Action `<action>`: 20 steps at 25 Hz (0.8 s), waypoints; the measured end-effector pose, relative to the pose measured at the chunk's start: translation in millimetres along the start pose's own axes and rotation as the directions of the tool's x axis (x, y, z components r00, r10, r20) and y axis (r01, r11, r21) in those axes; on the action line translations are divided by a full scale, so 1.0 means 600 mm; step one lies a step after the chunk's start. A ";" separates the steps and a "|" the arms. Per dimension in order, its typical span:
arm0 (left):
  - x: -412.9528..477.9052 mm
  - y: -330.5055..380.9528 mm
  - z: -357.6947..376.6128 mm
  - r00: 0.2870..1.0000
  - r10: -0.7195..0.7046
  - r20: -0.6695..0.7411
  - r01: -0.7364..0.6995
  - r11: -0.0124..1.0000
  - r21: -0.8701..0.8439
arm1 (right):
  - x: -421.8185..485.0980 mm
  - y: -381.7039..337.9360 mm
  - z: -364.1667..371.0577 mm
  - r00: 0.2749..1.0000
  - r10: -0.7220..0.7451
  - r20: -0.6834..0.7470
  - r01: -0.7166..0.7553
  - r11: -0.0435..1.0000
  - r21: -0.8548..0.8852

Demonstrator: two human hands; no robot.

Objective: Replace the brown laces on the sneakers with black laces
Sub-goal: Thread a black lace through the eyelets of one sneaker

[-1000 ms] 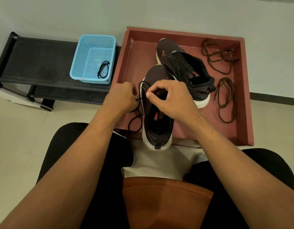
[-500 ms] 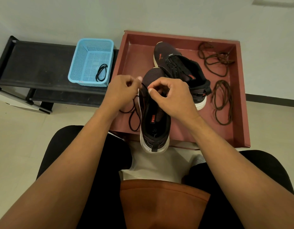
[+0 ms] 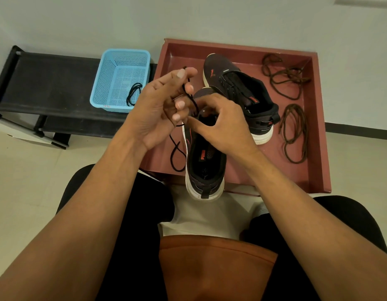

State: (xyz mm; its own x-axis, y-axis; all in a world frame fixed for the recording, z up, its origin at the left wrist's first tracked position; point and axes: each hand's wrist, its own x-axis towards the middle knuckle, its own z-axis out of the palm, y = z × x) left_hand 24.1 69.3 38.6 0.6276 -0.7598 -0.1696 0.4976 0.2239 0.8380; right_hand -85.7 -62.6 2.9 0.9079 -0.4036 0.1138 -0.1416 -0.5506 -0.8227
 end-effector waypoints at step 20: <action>0.027 -0.046 -0.052 0.876 0.089 -0.475 0.210 0.814 0.542 | 0.010 0.033 -0.037 0.969 0.245 -0.008 -0.234 0.936 0.264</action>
State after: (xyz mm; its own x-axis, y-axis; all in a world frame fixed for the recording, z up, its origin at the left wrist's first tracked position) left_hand 38.8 69.8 -3.4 0.8783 -0.3555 -0.3198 0.2128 -0.3082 0.9272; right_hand -91.7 -92.1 -0.3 0.8422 -0.5322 -0.0866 -0.2410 -0.2278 -0.9434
